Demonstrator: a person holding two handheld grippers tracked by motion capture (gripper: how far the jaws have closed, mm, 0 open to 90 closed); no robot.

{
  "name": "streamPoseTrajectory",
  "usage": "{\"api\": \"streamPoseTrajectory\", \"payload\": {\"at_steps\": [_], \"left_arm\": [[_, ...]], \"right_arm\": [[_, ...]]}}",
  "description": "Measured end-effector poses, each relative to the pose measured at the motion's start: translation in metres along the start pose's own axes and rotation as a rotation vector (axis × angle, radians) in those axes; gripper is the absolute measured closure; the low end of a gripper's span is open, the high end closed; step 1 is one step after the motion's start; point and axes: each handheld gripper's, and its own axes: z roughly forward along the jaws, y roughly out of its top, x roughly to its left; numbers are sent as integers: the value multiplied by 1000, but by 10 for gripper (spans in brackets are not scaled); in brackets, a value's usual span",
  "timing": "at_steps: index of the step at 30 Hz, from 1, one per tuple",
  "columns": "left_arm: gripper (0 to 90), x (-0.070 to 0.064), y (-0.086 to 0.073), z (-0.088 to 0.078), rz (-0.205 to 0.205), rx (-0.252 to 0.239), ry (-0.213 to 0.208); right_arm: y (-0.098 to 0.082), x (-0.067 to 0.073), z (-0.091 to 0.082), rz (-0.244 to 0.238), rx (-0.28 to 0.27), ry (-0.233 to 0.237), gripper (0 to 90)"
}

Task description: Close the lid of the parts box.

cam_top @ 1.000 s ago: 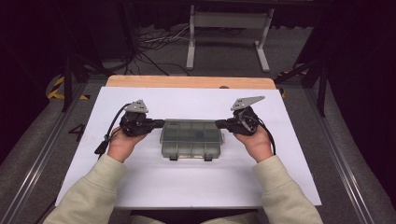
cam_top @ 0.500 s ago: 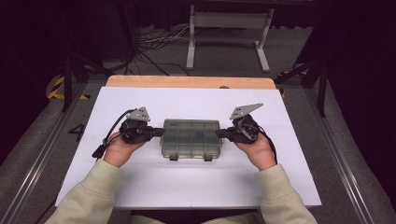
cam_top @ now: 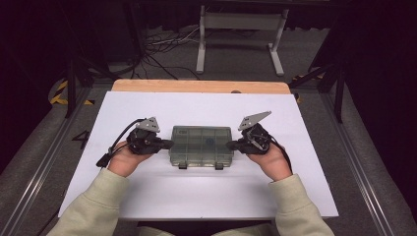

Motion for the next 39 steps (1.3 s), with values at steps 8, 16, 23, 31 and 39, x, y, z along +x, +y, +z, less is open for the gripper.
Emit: {"api": "streamPoseTrajectory", "payload": {"at_steps": [8,16,23,31,39], "left_arm": [[878,-1,0,2,11,23,-12],[878,-2,0,7,24,56,-19],[877,-3,0,11,35,84,-21],[876,-5,0,15,51,114,-18],[877,-6,0,15,61,115,-9]], "right_arm": [[0,3,6,-15,57,9,893],[0,4,11,-25,101,8,893],[0,5,14,-33,131,7,893],[-1,6,19,-44,162,-1,892],[-1,6,20,-48,160,-7,893]]}}
